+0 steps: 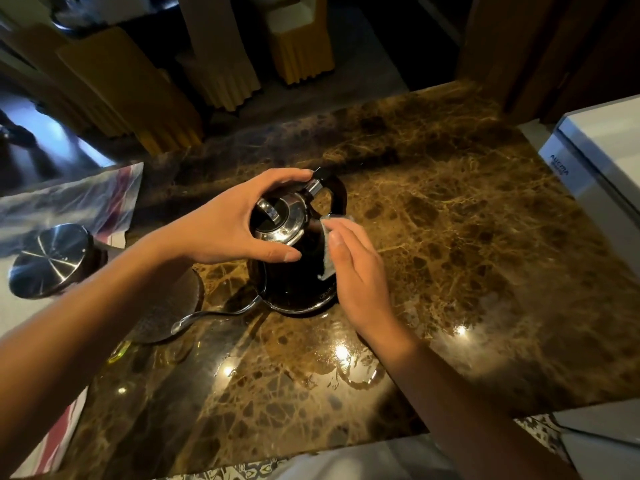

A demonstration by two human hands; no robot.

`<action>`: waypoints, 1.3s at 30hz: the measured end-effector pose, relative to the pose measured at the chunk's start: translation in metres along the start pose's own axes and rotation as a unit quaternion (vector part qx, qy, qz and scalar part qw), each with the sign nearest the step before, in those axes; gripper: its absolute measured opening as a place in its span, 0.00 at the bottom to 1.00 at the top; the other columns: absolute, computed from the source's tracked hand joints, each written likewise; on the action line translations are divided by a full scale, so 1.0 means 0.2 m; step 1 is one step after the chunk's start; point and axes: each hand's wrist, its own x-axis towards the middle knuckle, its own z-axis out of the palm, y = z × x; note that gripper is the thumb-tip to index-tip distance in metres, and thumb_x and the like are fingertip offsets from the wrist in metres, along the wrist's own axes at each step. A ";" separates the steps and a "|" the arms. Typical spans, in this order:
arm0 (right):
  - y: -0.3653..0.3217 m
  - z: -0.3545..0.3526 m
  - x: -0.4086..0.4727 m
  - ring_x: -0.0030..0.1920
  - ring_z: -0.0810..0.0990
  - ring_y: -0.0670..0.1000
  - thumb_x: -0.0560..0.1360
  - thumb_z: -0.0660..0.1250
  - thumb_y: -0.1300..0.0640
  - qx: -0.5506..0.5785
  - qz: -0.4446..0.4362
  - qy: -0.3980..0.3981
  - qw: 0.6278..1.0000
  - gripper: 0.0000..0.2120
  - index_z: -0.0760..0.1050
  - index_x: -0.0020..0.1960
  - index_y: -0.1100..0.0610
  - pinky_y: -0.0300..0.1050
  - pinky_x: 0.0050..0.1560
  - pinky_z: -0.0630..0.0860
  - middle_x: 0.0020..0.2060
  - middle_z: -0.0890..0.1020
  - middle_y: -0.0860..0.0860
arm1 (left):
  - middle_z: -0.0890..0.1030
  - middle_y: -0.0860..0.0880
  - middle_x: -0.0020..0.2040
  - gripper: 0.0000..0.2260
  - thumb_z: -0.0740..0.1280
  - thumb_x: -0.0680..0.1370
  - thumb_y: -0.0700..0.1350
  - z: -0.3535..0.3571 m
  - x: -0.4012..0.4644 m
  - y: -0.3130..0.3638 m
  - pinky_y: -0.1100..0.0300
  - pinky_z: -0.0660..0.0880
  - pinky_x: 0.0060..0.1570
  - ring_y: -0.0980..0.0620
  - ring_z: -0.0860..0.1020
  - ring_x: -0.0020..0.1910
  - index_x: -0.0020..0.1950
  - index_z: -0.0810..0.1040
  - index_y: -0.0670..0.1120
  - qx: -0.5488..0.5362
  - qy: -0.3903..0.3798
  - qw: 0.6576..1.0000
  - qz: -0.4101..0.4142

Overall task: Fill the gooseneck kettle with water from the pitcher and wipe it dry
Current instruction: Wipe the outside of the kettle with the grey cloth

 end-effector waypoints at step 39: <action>0.17 -0.02 0.13 0.56 0.82 0.48 0.82 0.66 0.51 -0.025 0.145 0.037 0.988 0.06 0.79 0.49 0.42 0.55 0.60 0.80 0.55 0.83 0.47 | 0.71 0.60 0.74 0.41 0.74 0.68 0.64 0.05 -0.01 0.01 0.60 0.69 0.70 0.63 0.70 0.72 0.78 0.65 0.56 -0.008 0.052 0.998 -0.020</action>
